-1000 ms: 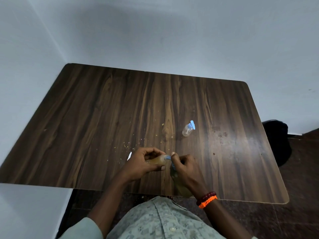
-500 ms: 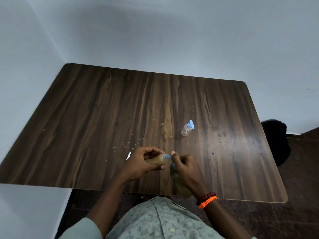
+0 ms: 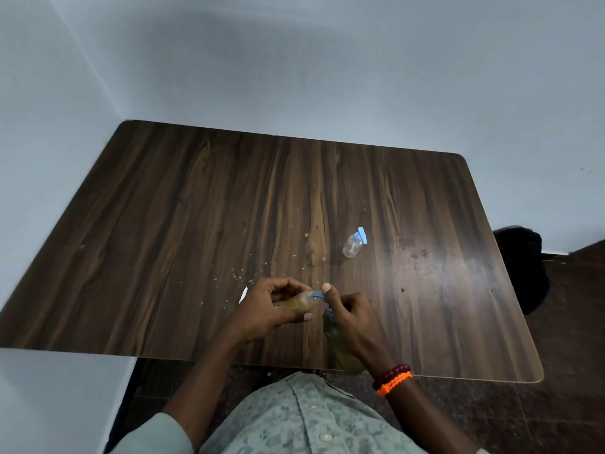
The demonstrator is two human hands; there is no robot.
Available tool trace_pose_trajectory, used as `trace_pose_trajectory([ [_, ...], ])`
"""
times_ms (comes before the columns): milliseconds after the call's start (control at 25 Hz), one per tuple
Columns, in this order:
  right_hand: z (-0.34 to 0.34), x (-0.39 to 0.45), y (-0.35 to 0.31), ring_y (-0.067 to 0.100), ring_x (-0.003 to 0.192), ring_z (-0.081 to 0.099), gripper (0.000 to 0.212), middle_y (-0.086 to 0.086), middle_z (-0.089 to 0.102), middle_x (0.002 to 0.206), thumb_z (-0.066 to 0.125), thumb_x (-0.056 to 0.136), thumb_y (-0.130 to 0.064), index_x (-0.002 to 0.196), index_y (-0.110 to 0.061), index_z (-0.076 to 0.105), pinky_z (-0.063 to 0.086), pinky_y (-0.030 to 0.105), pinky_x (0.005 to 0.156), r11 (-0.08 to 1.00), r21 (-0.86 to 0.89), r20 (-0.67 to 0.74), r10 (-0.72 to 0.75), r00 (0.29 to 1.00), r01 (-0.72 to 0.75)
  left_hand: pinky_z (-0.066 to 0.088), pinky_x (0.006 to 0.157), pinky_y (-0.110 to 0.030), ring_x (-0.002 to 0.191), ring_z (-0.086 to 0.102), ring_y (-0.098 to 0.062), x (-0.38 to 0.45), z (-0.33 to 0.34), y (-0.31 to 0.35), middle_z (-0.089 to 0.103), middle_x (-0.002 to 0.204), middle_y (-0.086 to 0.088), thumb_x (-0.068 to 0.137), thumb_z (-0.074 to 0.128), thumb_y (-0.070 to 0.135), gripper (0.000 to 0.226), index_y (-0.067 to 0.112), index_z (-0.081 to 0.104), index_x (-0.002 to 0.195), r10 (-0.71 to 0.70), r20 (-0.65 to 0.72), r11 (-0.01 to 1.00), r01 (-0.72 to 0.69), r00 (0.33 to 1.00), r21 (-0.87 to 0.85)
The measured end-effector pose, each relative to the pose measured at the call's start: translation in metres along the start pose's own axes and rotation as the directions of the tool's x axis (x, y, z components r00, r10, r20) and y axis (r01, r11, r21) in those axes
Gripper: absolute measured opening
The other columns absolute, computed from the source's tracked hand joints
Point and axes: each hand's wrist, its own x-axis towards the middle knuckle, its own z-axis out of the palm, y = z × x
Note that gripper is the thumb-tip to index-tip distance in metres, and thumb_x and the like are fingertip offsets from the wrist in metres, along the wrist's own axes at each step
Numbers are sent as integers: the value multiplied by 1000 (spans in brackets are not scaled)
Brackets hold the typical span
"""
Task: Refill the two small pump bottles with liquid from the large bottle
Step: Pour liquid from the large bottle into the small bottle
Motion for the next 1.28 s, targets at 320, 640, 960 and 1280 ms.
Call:
trace_pose_trajectory([
  [320, -1, -4, 1, 12, 51, 48, 84, 2, 52, 46, 39, 86, -79, 55, -7, 68, 38, 32, 57, 999, 5, 44, -36, 998, 36, 61, 98, -39, 106, 76, -14, -1, 1, 0, 81, 108, 1, 76, 93, 13, 36, 20, 79, 108, -2, 13, 1000, 2, 1000, 29],
  [640, -8, -1, -8, 10, 48, 53, 77, 9, 64, 57, 55, 81, -87, 66, -13, 70, 41, 30, 51, 979, 21, 205, -201, 958, 201, 62, 98, -45, 110, 76, -27, -5, -2, 1, 81, 111, -6, 70, 93, 28, 42, 19, 79, 109, 27, 6, 996, -27, 1000, -89],
  [960, -15, 42, -14, 14, 76, 69, 28, 1, 74, 84, 75, 69, -44, 86, -21, 69, 59, 47, 72, 901, -143, 555, -270, 787, 410, 60, 101, -51, 111, 76, -27, -15, -21, -7, 82, 112, -5, 73, 93, 4, 42, 19, 81, 110, -13, -35, 994, 10, 999, -108],
  [1280, 12, 101, -24, 15, 81, 71, 26, 2, 73, 91, 85, 76, -25, 95, -14, 70, 61, 44, 72, 871, -93, 647, -316, 694, 483, 59, 103, -49, 114, 76, -25, -16, -33, -16, 81, 115, -4, 73, 93, 22, 48, 17, 78, 118, -72, -144, 989, 51, 987, -142],
])
